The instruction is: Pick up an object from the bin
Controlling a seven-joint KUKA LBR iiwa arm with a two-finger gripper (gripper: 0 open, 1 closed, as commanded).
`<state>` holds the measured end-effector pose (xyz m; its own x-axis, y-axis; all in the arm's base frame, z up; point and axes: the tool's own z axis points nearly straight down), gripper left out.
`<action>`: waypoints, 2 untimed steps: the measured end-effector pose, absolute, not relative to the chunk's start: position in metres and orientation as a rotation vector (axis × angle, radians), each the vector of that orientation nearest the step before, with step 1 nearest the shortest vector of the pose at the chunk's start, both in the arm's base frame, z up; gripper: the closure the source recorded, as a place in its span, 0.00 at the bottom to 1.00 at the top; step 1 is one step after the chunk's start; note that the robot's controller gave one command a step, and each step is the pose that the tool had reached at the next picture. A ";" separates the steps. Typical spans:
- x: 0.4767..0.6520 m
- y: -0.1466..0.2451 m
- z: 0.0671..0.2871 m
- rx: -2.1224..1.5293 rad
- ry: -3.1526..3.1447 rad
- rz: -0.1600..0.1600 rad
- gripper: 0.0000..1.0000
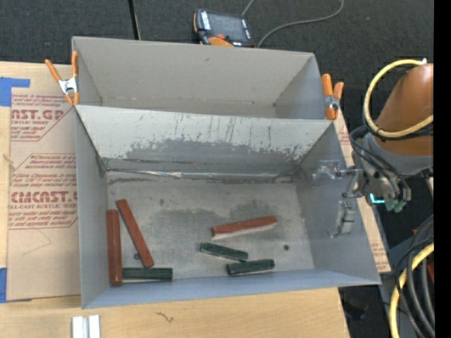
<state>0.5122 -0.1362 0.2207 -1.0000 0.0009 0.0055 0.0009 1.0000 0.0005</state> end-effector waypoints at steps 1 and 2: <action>0.561 -0.051 0.065 0.183 -3.133 -0.005 0.00; 0.571 -0.030 0.102 0.167 -3.143 -0.002 0.00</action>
Offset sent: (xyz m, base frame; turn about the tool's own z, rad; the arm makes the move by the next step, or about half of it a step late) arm 0.0495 0.0818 -0.1507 -0.1139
